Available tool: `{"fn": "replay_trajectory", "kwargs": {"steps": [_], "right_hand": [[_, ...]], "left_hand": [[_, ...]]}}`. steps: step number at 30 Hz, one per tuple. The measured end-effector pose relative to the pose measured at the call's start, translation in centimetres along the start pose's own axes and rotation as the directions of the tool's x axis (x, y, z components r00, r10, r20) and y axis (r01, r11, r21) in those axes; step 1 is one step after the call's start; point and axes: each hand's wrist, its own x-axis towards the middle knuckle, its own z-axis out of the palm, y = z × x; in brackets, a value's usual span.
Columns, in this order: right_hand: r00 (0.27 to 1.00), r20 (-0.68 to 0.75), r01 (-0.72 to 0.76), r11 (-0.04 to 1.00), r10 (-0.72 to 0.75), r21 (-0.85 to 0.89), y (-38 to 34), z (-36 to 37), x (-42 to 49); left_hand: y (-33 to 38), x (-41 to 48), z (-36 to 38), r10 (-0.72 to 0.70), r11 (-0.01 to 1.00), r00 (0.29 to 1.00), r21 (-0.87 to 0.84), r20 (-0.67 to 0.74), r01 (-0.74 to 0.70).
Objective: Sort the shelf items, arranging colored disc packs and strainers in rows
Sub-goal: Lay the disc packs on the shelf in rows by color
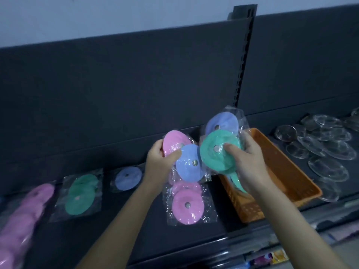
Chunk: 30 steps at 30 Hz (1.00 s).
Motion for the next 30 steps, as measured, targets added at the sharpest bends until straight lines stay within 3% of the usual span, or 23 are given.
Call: {"fn": "replay_trajectory", "kwargs": {"steps": [7,14,21,23,25,28,30], "right_hand": [[0.981,0.136,-0.137,0.991,0.135,0.003,3.8,6.3,-3.0],[0.89,0.166,-0.434,0.901,0.424,0.026,8.0,8.9,-5.3],[0.805,0.215,-0.57,0.821,0.553,0.02,9.9,9.1,-6.2],[0.785,0.242,-0.591,0.806,0.57,0.02,10.1,9.2,-6.3],[0.771,0.255,-0.608,0.793,0.583,0.024,10.2,9.5,-6.4],[0.768,0.288,-0.625,0.767,0.572,0.146,10.4,10.1,-6.5],[0.75,0.29,-0.657,0.719,0.594,0.225,10.5,10.8,-6.6]], "left_hand": [[-3.3,-2.9,-8.2,-0.208,0.978,0.97,-0.048,-0.127,0.204],[-7.3,-5.0,-12.3,-0.362,0.932,0.928,-0.013,-0.086,0.362],[-10.4,-5.3,-13.5,-0.422,0.89,0.906,0.17,-0.037,0.422],[-10.6,-5.1,-13.4,-0.333,0.849,0.935,0.392,-0.123,0.354],[-10.3,-5.2,-13.2,-0.122,0.744,0.975,0.634,-0.183,0.212],[-8.6,-5.9,-12.5,0.147,0.736,0.972,0.676,-0.181,0.014],[-8.0,-6.5,-12.1,0.108,0.799,0.981,0.602,-0.161,0.01]]}}
